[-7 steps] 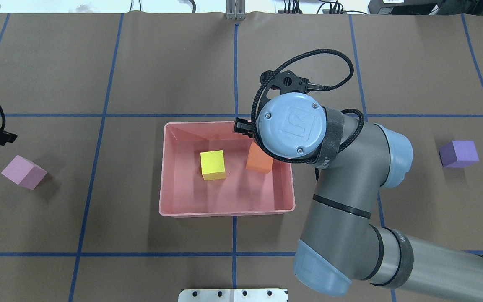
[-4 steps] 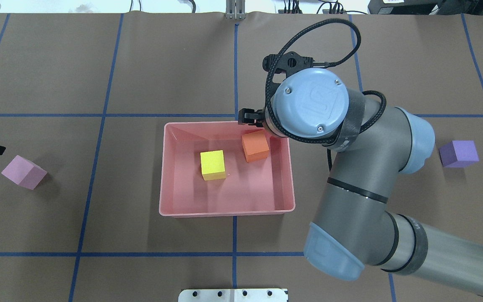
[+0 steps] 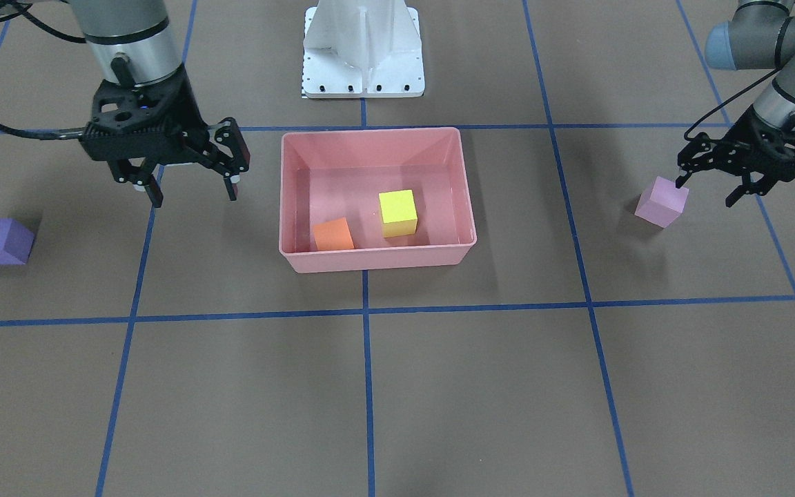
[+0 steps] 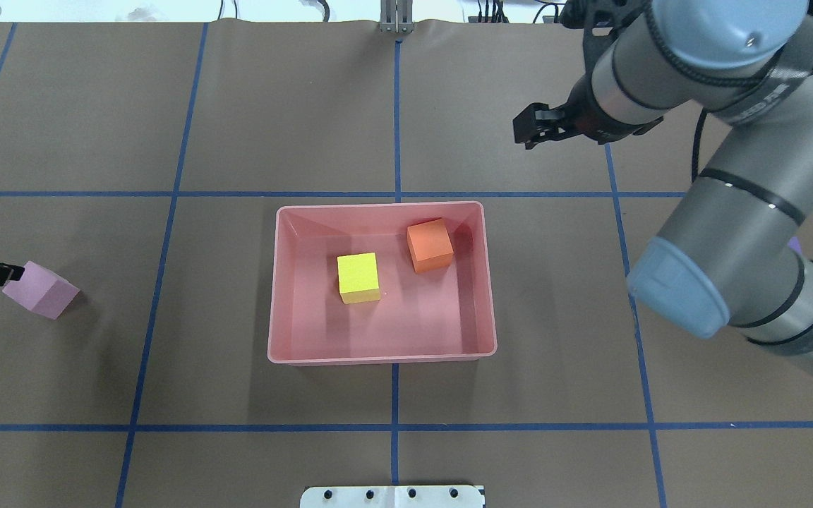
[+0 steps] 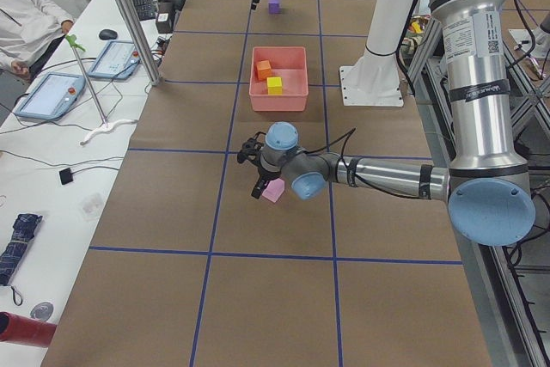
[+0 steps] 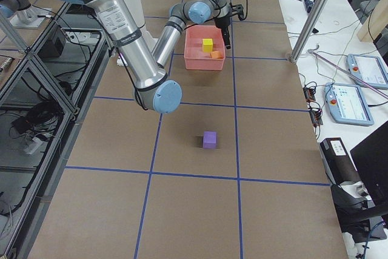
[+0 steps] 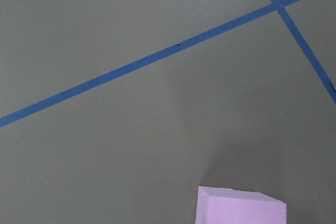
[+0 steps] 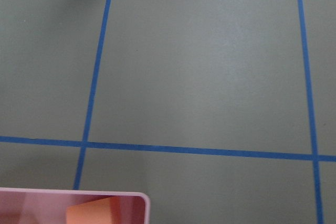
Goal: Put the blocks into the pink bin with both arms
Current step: 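Withdraw the right gripper while the left gripper descends onto the pink cube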
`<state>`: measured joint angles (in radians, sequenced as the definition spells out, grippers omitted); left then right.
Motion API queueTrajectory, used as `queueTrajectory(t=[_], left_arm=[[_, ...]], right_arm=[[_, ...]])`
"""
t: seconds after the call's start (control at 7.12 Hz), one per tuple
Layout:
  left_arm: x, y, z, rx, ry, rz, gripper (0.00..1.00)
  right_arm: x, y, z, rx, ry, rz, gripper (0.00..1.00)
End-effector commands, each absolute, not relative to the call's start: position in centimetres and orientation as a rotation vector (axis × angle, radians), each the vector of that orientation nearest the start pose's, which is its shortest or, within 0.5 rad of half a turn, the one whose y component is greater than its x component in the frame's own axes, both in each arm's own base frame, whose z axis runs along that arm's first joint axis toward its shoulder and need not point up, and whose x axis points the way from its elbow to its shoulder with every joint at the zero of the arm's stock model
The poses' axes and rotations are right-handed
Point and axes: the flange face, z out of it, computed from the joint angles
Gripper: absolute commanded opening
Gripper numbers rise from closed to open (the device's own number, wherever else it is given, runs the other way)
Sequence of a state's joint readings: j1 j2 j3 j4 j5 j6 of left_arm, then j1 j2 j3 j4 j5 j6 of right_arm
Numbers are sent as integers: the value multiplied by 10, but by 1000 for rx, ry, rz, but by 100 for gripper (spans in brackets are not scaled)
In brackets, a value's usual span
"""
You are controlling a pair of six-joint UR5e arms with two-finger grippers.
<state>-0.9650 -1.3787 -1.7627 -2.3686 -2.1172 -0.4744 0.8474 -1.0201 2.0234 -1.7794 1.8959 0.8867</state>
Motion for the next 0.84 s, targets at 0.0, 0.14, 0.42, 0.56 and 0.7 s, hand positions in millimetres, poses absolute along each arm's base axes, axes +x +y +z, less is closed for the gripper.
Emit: queueTrajectory(t=[0.0, 0.14, 0.42, 0.56, 0.7], left_arm=[[202, -401, 568, 405, 848, 360, 100], [210, -397, 569, 397, 850, 379, 100], [226, -391, 572, 400, 825, 395, 100], [227, -390, 577, 392, 820, 397, 100], [231, -390, 586, 384, 800, 396, 100]], right_arm=[[-246, -515, 226, 303, -771, -55, 100], [-239, -516, 237, 296, -758, -56, 100], [-221, -519, 256, 308, -738, -98, 100], [-217, -518, 262, 309, -738, -93, 100], [-215, -516, 274, 315, -745, -96, 100]])
